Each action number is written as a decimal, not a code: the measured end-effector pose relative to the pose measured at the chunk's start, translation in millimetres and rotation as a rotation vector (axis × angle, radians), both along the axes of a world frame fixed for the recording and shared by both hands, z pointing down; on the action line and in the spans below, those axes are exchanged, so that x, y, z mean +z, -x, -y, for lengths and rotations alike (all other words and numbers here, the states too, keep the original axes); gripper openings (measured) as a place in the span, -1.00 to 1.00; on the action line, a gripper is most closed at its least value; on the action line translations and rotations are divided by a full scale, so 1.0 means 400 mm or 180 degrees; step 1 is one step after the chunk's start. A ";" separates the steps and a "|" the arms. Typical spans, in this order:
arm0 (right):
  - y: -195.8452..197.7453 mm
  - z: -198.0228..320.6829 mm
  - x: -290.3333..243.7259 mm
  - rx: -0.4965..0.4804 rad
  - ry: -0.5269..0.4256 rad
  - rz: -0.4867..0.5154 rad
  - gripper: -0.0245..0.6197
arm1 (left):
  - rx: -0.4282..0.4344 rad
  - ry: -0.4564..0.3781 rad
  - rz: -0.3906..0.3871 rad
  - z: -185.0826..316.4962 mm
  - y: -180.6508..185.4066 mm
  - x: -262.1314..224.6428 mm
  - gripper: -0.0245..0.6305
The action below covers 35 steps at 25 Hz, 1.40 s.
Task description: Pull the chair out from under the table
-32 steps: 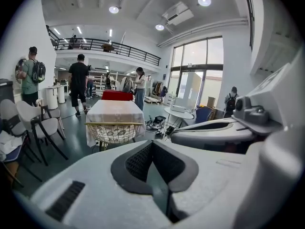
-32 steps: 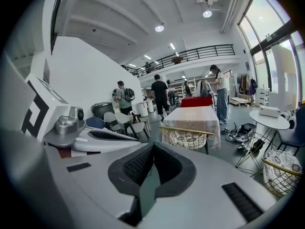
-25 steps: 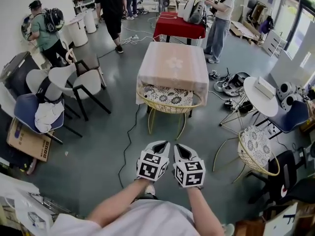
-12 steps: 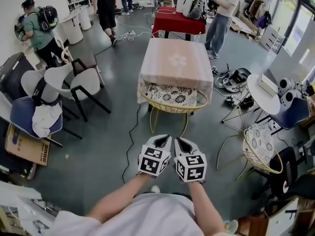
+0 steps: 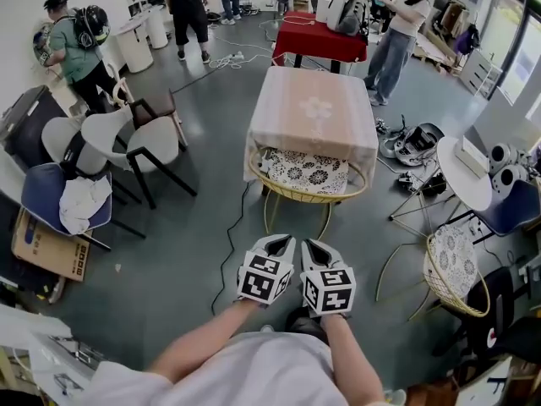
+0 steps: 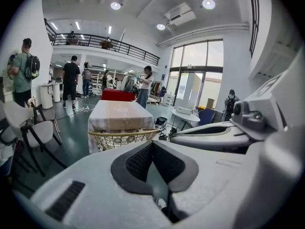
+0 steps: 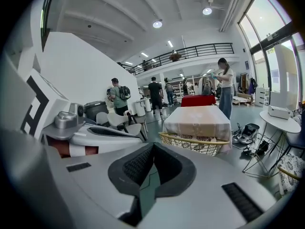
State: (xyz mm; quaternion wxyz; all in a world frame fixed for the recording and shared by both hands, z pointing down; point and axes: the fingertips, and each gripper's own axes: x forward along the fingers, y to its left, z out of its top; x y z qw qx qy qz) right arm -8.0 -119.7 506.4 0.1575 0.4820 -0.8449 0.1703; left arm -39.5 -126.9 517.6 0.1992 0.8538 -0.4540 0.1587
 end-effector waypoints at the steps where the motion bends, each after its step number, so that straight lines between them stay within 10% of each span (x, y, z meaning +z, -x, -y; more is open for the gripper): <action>1: -0.005 0.015 -0.003 -0.0016 -0.0002 0.0005 -0.92 | -0.0015 -0.0004 0.0006 0.014 -0.004 -0.004 -0.92; 35: -0.206 0.449 0.120 -0.1083 0.0067 -0.0399 -0.92 | -0.0192 0.0071 0.0584 0.436 -0.160 0.086 -0.92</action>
